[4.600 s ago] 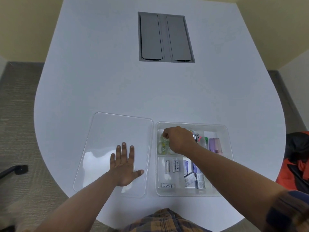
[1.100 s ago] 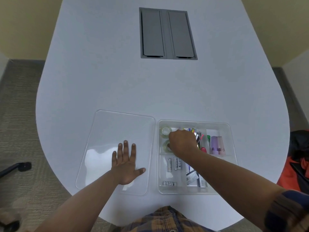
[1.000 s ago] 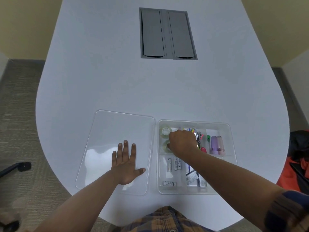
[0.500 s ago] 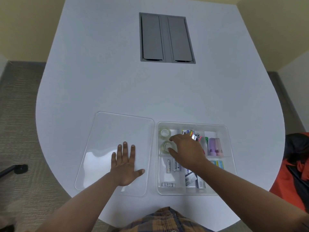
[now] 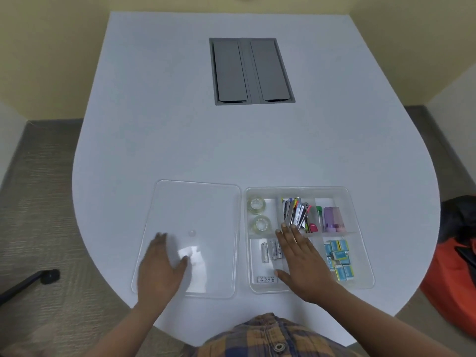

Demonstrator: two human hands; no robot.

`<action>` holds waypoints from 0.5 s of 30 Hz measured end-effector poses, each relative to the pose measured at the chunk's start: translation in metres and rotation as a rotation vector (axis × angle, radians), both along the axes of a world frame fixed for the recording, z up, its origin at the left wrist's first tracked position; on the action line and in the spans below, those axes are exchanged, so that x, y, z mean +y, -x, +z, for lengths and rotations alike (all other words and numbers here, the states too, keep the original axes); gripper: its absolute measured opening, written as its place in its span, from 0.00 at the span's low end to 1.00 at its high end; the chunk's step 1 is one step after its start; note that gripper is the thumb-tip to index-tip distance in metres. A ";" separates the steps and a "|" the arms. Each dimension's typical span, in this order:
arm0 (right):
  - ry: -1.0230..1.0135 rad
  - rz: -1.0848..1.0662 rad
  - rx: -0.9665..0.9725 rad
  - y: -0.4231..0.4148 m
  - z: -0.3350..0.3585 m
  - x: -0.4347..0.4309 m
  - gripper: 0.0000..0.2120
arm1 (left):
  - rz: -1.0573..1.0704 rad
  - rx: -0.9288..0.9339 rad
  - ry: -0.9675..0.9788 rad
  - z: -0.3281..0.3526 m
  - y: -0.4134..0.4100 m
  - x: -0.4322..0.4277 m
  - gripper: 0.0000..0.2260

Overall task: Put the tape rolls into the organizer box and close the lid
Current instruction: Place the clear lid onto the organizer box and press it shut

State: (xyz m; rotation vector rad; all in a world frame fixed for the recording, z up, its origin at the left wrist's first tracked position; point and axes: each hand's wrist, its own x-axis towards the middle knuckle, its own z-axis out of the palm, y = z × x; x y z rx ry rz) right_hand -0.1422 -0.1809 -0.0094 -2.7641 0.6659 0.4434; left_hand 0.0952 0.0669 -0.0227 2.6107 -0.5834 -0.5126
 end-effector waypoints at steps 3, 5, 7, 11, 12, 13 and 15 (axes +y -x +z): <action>0.042 0.028 0.053 -0.001 -0.001 0.000 0.43 | 0.206 0.029 -0.202 0.003 -0.008 0.019 0.43; 0.047 0.038 0.081 -0.001 0.000 -0.001 0.43 | 0.242 0.069 -0.293 0.004 -0.012 0.023 0.45; 0.055 0.053 0.104 -0.002 0.001 0.000 0.43 | 0.233 0.071 -0.315 0.005 -0.017 0.021 0.43; 0.048 0.050 0.127 -0.003 0.002 0.000 0.45 | 0.339 0.243 -0.259 0.010 -0.032 0.018 0.49; 0.048 0.049 0.134 -0.003 0.002 0.000 0.45 | 0.383 0.318 -0.184 0.012 -0.036 0.019 0.51; 0.048 0.046 0.143 -0.003 0.003 0.001 0.45 | 0.407 0.387 -0.100 0.014 -0.039 0.020 0.51; 0.054 0.040 0.151 -0.004 0.004 0.001 0.46 | 0.381 0.456 0.064 0.024 -0.045 0.021 0.42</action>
